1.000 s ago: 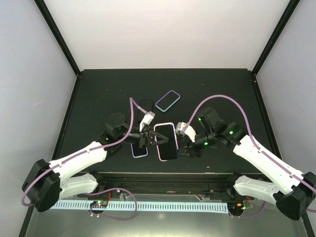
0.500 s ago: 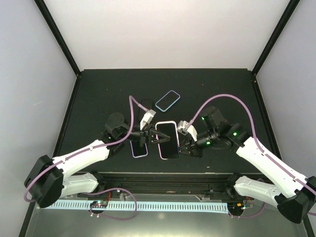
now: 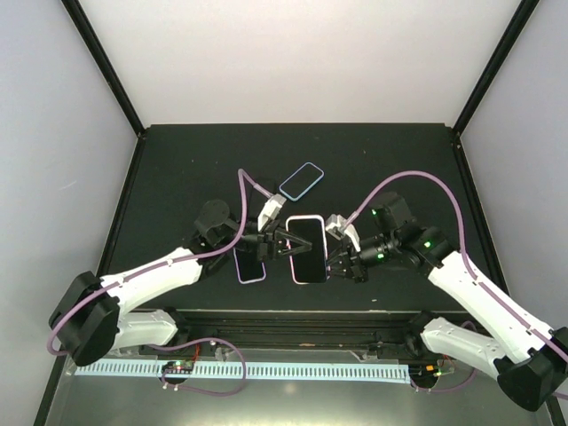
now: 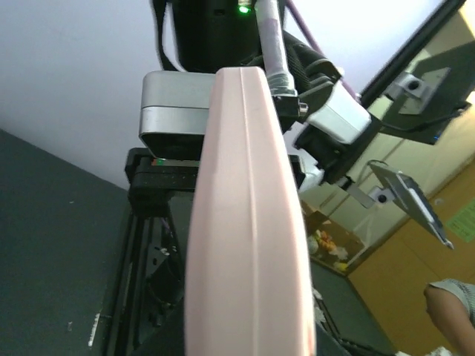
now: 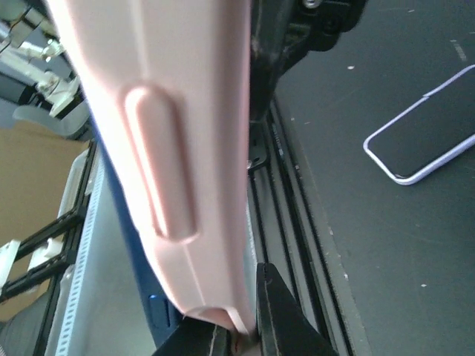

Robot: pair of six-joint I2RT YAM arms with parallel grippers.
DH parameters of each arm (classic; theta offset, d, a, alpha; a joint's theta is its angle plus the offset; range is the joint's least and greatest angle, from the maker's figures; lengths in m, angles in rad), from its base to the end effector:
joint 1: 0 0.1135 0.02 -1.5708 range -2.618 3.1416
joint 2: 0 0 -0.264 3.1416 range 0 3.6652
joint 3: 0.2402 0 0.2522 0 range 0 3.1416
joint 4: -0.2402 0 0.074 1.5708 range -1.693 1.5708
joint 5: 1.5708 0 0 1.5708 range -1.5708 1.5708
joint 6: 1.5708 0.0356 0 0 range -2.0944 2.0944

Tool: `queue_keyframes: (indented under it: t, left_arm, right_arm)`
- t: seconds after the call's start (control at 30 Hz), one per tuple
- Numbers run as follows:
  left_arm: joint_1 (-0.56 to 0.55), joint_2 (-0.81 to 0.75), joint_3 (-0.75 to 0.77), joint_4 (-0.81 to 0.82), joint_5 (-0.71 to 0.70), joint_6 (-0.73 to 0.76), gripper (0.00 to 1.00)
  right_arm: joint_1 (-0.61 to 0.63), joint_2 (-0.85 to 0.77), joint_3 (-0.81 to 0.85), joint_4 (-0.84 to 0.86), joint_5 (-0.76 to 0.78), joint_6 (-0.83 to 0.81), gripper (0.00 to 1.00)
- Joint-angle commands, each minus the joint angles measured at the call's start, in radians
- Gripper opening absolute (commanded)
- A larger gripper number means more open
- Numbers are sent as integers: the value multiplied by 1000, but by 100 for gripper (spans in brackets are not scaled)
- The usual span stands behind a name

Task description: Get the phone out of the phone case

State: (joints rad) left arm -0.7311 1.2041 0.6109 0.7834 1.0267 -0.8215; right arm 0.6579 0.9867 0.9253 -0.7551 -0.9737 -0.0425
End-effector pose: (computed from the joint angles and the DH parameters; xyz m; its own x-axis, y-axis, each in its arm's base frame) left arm 0.1678 -0.1914 0.2902 -0.6151 0.0426 -0.7873 0.7645 -0.2120 -0.6088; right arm 0.1300 0.1376 0.3101 -0.5425 -0.4494 -0.7098 -0.8157 0.0796 0.5730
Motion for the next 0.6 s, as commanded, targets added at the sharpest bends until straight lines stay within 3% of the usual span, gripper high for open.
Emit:
queue_keyframes:
  t: [0.0, 0.1, 0.2, 0.3, 0.4, 0.57]
  left_arm:
    - [-14, 44, 101, -267, -272, 133, 15]
    - [-8, 2, 152, -398, -389, 236, 45]
    - [-7, -63, 196, -552, -596, 320, 62]
    - [-8, -113, 236, -733, -808, 375, 66]
    - [-10, -154, 207, -807, -966, 369, 72]
    - [-15, -189, 146, -817, -998, 250, 71]
  right_arm:
    - [-31, -47, -16, 289, -26, 72, 1]
    - [-109, -38, -89, 350, 18, 155, 1]
    - [-179, -15, -178, 447, 12, 227, 1]
    - [-194, -9, -250, 546, 19, 275, 1]
    - [-195, -12, -267, 571, 36, 288, 1]
    - [-201, -6, -278, 581, 133, 298, 1]
